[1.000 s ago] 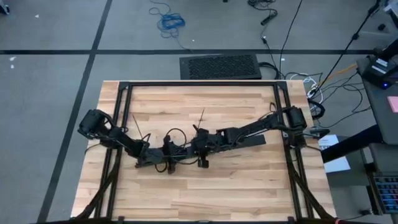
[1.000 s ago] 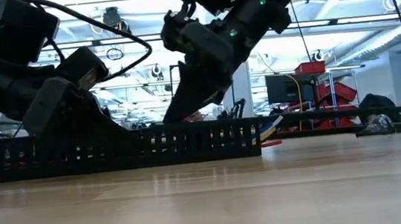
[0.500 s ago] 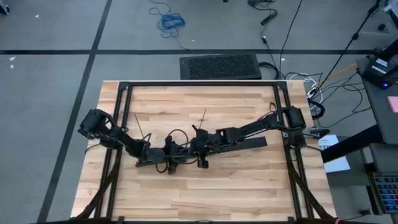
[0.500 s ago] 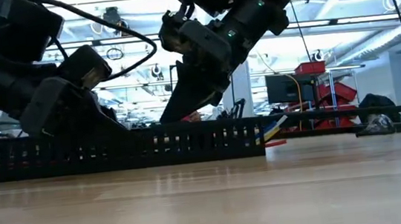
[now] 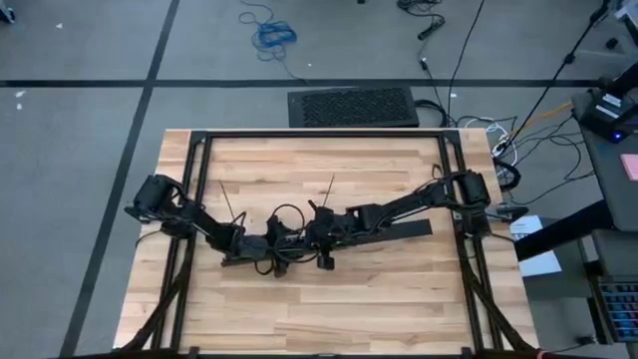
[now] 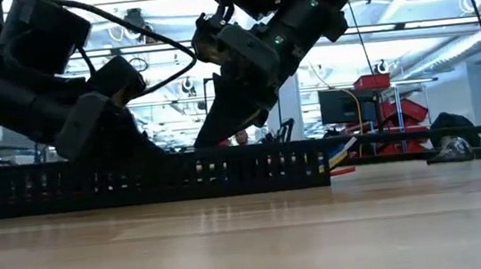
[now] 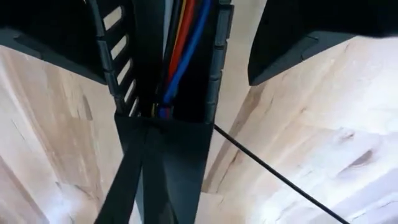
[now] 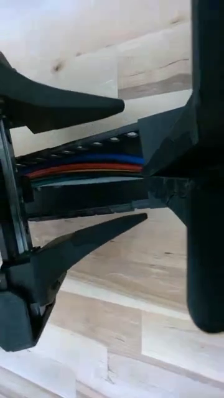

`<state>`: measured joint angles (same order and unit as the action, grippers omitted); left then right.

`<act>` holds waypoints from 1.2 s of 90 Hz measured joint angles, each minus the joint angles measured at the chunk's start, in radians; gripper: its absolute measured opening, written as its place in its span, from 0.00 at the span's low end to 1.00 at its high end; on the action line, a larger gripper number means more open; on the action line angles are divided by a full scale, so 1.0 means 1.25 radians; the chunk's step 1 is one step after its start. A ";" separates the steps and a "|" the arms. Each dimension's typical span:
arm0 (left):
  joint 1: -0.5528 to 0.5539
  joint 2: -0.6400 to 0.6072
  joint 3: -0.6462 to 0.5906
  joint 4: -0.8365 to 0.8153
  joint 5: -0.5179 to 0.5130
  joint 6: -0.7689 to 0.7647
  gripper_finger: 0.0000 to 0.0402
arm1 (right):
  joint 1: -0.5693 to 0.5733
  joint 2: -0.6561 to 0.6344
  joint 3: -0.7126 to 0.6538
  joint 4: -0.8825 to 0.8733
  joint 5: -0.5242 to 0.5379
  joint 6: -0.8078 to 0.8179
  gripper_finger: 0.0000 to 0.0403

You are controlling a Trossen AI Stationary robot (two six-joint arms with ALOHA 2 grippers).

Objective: Ziptie cables
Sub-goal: Close the black cable duct

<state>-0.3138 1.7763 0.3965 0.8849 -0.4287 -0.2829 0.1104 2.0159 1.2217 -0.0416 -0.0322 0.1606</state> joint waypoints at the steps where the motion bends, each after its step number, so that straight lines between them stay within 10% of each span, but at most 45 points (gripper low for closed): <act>1: 0.000 0.000 0.000 -0.002 -0.002 0.000 0.90 | 0.000 0.000 0.000 0.000 0.000 0.000 0.00; 48: -0.006 -0.202 0.026 -0.279 -0.006 -0.005 0.90 | 0.000 0.002 0.000 0.021 0.003 0.004 0.00; 108: -0.006 -0.007 0.111 -0.249 0.013 -0.017 0.78 | -0.005 -0.003 -0.001 0.018 0.000 -0.001 0.00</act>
<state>-0.3218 1.7679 0.5358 0.5737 -0.4121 -0.3040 0.1043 2.0116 1.2209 -0.0196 -0.0322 0.1596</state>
